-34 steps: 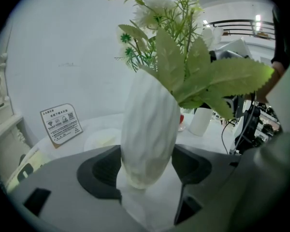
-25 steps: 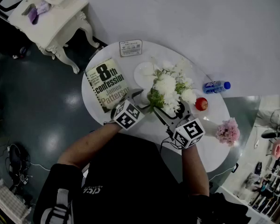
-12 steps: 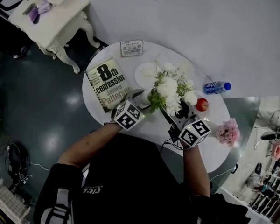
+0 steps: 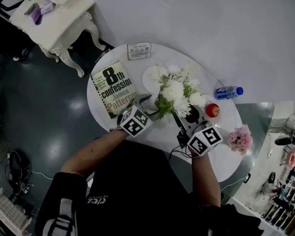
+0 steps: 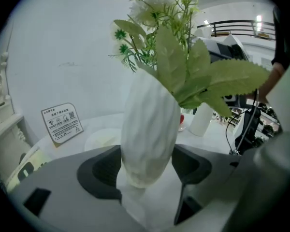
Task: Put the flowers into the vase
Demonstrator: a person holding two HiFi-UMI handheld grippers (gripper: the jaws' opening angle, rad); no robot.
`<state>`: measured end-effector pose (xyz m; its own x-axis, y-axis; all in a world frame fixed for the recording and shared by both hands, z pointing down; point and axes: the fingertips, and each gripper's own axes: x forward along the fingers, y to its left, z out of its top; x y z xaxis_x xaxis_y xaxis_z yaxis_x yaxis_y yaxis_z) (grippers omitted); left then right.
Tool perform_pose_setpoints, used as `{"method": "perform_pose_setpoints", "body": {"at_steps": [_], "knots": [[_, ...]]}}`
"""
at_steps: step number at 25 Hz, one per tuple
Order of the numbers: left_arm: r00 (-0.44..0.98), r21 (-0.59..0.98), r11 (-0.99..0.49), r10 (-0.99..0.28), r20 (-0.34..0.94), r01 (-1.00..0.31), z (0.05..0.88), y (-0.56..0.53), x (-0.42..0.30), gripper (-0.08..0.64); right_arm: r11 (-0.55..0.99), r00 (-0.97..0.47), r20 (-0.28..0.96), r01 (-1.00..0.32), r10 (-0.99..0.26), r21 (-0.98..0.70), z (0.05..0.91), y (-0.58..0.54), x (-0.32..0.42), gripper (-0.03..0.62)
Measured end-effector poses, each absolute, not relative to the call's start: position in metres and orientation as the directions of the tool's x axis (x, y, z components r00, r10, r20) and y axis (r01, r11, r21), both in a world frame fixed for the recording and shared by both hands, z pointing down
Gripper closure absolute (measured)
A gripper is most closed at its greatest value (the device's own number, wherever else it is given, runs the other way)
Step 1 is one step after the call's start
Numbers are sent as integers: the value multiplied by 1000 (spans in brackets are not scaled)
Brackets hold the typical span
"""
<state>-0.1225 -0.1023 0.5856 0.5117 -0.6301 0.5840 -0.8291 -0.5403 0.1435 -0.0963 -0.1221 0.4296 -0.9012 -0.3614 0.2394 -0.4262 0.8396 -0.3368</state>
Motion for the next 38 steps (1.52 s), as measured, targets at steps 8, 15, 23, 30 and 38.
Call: {"method": "perform_pose_setpoints", "body": {"at_steps": [8,15,23,30,38], "knots": [[512,142,-543,-627,587,-828,586,-102,-122,229,854,-887,287,-439,-362,-279,441,-115,-97,422],[521,155,-542,-626,580,-826,583,-102,-123,229,843,-894,283,-430,-348,-322,442,-113,-92,331],[523,156,-547,-621,584,-823,583,-99,-124,229,827,-887,302,-443,-348,-347,451,-110,-86,307],[525,163,-546,-615,588,-822,587,-93,-125,229,820,-888,316,-439,-334,-367,456,-106,-87,286],[529,163,-548,-617,583,-820,586,-88,-128,229,801,-886,326,-446,-331,-399,462,-102,-83,272]]}}
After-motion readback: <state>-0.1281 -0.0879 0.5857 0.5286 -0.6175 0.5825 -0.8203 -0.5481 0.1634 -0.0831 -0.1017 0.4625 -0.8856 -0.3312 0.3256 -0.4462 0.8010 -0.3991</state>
